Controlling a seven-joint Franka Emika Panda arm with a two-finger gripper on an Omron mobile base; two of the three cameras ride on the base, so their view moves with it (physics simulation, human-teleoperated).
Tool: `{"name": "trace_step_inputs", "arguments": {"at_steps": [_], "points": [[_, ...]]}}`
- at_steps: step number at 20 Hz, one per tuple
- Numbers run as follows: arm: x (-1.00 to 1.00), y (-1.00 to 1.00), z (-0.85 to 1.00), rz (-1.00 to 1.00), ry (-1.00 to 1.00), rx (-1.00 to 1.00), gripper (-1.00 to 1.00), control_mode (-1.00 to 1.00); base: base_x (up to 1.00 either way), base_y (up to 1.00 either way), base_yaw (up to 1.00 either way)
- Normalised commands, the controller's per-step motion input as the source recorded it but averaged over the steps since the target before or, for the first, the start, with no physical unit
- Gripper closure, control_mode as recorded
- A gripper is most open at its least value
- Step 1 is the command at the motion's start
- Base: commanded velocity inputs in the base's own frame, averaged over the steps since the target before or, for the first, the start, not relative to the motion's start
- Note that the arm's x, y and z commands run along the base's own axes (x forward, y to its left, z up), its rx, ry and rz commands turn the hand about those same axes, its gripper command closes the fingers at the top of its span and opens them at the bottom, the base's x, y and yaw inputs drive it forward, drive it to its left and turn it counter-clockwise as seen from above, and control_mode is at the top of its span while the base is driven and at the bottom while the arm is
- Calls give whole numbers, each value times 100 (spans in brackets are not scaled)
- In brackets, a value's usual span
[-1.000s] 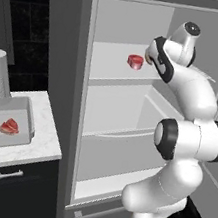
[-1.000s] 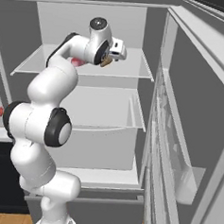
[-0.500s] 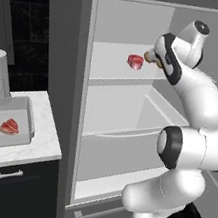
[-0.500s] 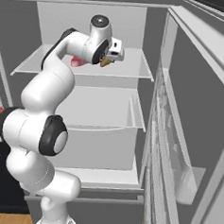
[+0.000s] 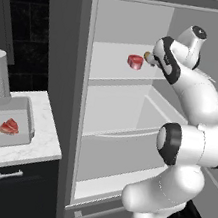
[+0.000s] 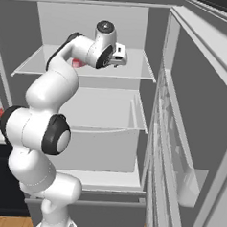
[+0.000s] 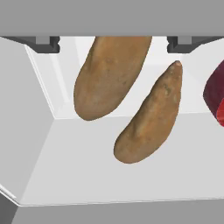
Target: Place one sweet potato and one steak in each tupperware on the nearby counter, to pack two identical lunches.
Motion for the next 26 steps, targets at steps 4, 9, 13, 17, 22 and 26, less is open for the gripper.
{"name": "trace_step_inputs", "arguments": {"at_steps": [4,9,13,17,22,26], "points": [[25,0,-4,0,8,0,-100,-100,0,0,0],[0,0,-6,0,5,0,-100,-100,0,0,0],[0,0,0,0,9,0,100,-100,0,0,0],[0,0,0,0,5,0,100,-100,0,0,0],[0,0,0,0,0,0,100,-100,0,0,0],[-86,1,-16,0,-28,0,100,-100,0,0,0]]}}
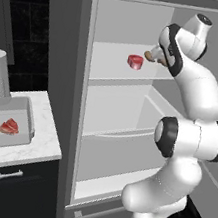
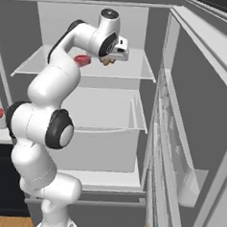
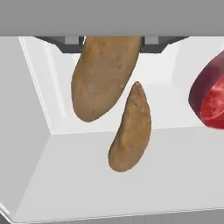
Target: Place one sweet potato and one steak in each tupperware on the nearby counter, to pack two identical lunches.
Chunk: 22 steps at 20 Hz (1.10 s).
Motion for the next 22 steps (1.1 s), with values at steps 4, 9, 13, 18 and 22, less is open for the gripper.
{"name": "trace_step_inputs", "arguments": {"at_steps": [4,9,13,18,22], "points": [[-100,10,-19,0,-33,0,100,-100,0,0,0],[-100,25,-22,0,-12,-1,100,-100,0,0,0],[-100,35,-8,0,8,-6,100,-100,0,0,0],[-100,25,-6,-1,40,-6,100,-100,0,0,0],[-100,13,0,-1,56,-1,100,-100,0,0,0]]}}
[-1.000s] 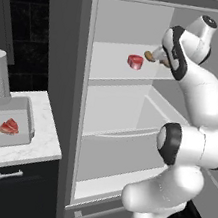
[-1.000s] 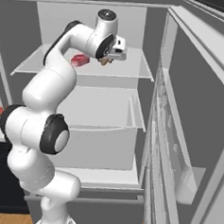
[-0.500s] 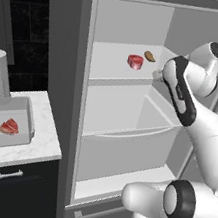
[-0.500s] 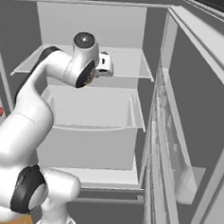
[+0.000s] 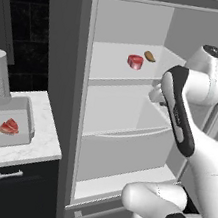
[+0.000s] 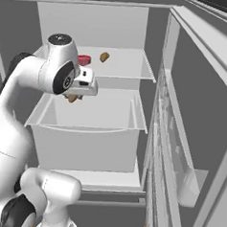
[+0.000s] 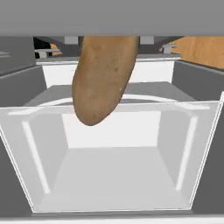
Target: Place one sweet potato and one steak in each tupperware on the nearby counter, to pack two identical lunches.
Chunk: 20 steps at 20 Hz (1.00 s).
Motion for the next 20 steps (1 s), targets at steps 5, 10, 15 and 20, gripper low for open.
{"name": "trace_step_inputs", "arguments": {"at_steps": [5,10,15,20], "points": [[-100,20,-42,0,29,0,100,-100,0,0,0],[-100,39,-75,0,13,0,100,-100,0,0,0],[-100,16,-46,-2,15,4,100,-100,0,0,0],[-88,7,-5,0,2,1,100,-100,0,0,0]]}}
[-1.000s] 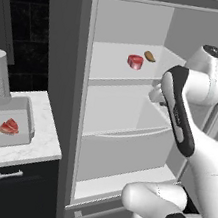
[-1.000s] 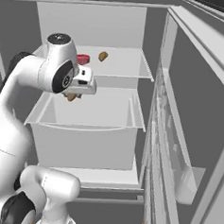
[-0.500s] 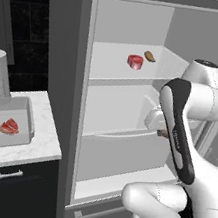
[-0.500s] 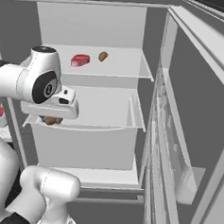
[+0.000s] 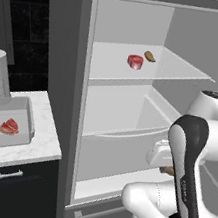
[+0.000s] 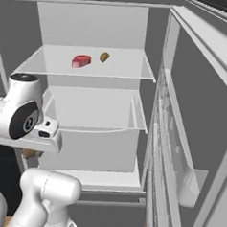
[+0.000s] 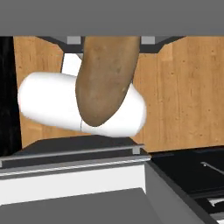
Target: Place one sweet potato and one steak in each tupperware on the nearby counter, to pack two identical lunches.
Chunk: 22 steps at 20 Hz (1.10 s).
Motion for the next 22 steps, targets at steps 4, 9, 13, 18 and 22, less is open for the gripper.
{"name": "trace_step_inputs", "arguments": {"at_steps": [4,9,13,18,22], "points": [[0,0,0,0,0,0,100,100,-97,60,0],[0,0,0,0,0,0,100,100,-30,100,7],[0,0,0,0,0,0,100,100,14,100,2],[0,0,0,0,0,0,100,100,68,100,0],[0,0,0,0,0,0,100,100,100,72,-7]]}}
